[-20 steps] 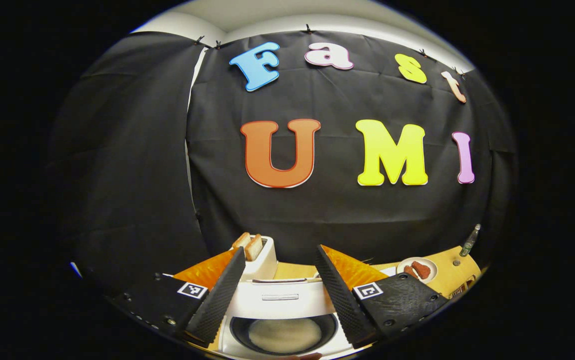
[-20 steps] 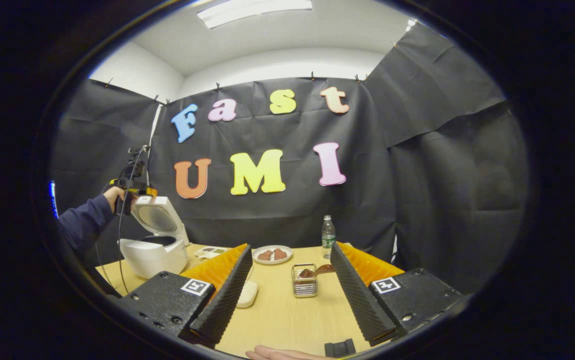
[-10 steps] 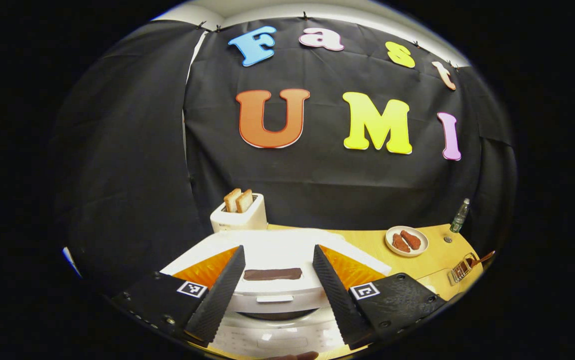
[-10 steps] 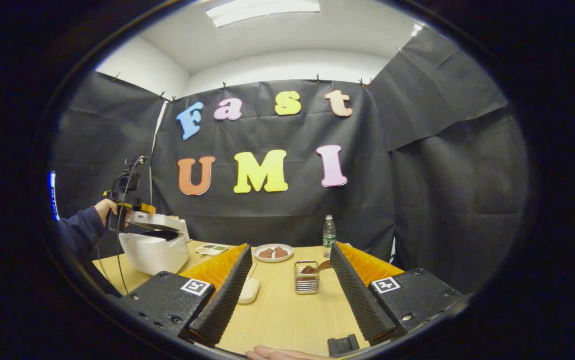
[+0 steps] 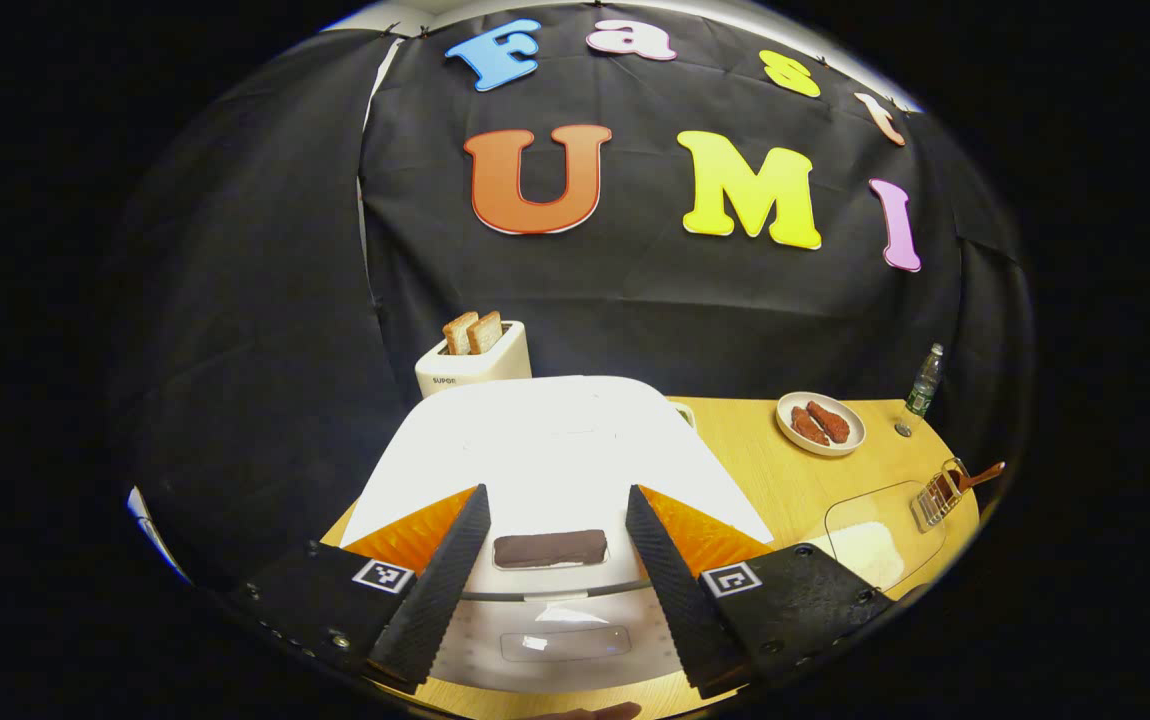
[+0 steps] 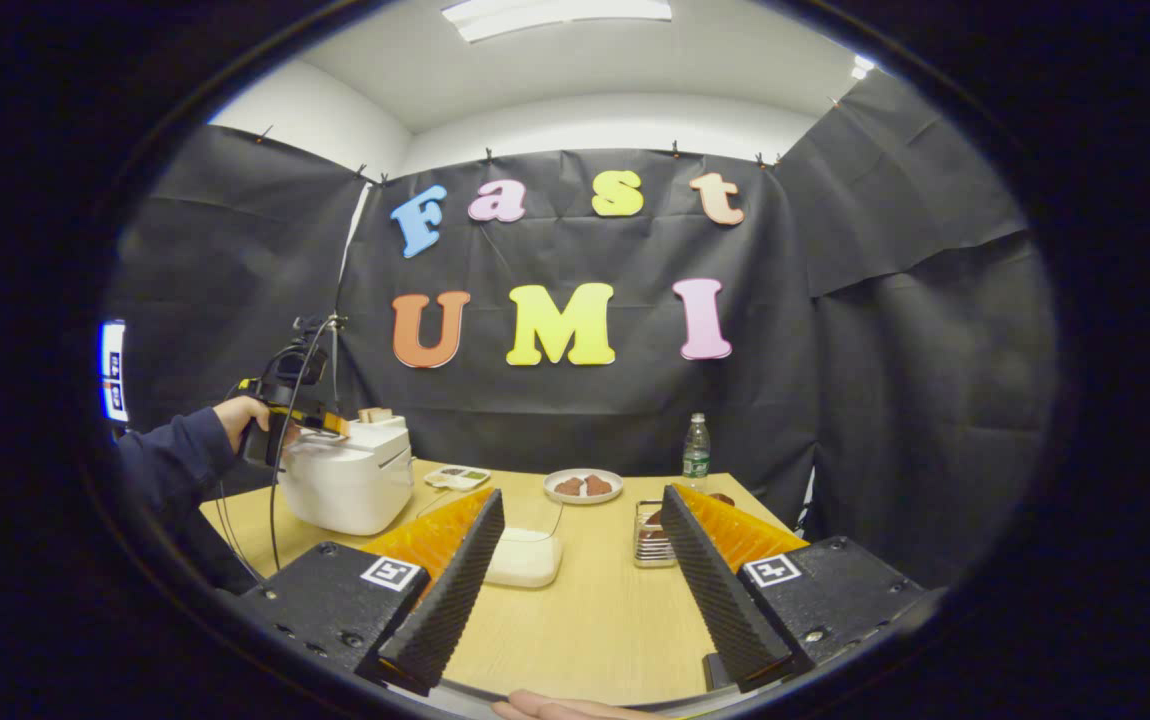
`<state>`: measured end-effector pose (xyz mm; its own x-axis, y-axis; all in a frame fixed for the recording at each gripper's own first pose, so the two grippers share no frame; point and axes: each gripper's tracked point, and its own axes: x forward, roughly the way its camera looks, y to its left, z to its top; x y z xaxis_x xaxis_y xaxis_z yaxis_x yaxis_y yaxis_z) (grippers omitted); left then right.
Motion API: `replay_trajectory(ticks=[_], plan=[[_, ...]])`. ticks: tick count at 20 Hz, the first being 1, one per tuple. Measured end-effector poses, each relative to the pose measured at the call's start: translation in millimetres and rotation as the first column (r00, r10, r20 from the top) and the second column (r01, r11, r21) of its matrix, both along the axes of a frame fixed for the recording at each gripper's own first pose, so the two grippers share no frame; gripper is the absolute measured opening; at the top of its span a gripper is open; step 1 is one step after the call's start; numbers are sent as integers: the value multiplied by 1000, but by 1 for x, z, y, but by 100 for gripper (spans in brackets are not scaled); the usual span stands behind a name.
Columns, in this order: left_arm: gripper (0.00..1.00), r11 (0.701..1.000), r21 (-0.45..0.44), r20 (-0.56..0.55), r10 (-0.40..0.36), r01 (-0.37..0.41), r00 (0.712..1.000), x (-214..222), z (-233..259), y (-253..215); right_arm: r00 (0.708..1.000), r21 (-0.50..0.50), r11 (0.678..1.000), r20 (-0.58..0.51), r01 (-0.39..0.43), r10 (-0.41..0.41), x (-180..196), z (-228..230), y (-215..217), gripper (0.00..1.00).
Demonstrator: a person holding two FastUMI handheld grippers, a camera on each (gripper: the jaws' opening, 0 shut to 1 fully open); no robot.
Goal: Close the left gripper, press the button to open the rice cooker; take a wooden spoon from the chopstick holder with the right hand, scoop a spoonful of rice and pour it into the rice cooker, then put the wooden spoon back into the chopstick holder.
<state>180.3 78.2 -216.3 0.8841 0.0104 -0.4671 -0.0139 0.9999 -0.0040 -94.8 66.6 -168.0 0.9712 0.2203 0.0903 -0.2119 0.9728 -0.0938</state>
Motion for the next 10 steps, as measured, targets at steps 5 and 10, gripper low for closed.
replay_trajectory(ticks=[5,10], plan=[[90,1000,-1,-32,3,-3,999,-10,-4,1,1000,7,1000,8,30,-30,-5,-1,-8,100],[90,999,3,-37,42,-42,998,-7,-10,2,997,19,997,10,76,-76,1,2,-19,100]])
